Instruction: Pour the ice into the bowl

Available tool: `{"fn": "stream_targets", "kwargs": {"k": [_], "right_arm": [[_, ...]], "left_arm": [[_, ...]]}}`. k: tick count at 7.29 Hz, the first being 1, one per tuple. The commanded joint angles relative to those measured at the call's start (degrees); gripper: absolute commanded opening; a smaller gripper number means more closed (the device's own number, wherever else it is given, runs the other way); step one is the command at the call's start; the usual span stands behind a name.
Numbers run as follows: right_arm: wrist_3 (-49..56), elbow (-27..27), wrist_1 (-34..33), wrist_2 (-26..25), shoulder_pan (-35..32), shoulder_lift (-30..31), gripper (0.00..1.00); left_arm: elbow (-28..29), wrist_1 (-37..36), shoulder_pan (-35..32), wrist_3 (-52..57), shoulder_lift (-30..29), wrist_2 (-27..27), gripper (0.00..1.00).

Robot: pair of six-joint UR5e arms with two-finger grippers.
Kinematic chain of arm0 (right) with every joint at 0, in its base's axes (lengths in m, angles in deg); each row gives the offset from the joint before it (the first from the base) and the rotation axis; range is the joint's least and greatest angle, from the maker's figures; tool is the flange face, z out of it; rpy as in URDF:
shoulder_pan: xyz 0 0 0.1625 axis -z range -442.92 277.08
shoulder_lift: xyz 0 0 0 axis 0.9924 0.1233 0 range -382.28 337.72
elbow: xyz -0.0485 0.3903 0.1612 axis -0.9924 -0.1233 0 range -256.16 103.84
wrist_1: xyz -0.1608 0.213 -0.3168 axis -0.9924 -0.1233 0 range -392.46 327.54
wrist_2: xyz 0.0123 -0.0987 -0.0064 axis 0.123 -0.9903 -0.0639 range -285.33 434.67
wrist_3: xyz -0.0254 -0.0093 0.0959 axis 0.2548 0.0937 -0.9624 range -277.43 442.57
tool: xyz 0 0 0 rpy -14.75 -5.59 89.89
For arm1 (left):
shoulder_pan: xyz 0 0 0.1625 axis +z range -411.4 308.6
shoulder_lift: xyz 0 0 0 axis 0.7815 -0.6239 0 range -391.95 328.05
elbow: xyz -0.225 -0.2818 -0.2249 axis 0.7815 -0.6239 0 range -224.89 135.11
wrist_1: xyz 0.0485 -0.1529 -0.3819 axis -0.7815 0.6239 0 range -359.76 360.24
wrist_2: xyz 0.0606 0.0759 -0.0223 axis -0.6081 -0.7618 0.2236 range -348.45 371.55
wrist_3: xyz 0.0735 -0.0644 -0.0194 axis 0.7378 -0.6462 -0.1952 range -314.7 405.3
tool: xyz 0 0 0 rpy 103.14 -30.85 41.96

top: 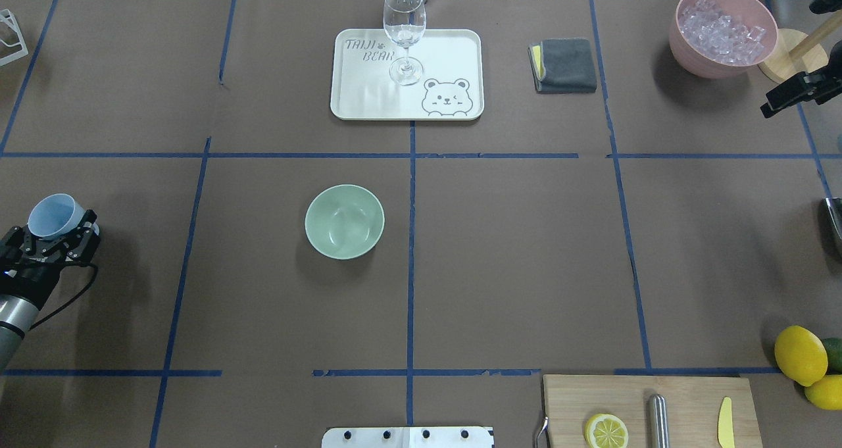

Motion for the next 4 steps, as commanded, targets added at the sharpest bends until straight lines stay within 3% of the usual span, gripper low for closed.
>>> {"fn": "stream_targets", "kwargs": {"k": [1,2,4], "right_arm": [[-0.07,0.01,-0.03,0.0,-0.17,0.0,1.0],[-0.07,0.01,-0.03,0.09,-0.26,0.0,1.0],[-0.24,0.79,-0.03,0.09,-0.26,0.96,1.0]], "left_arm": [[-0.75,1.55,-0.2,0.57,-0.02,0.36,0.17],[-2.32,5.66,-0.46,2.75,1.02,4.11,0.07],[-6.62,6.05,-4.57,20.01,0.51,4.84,0.04]]}}
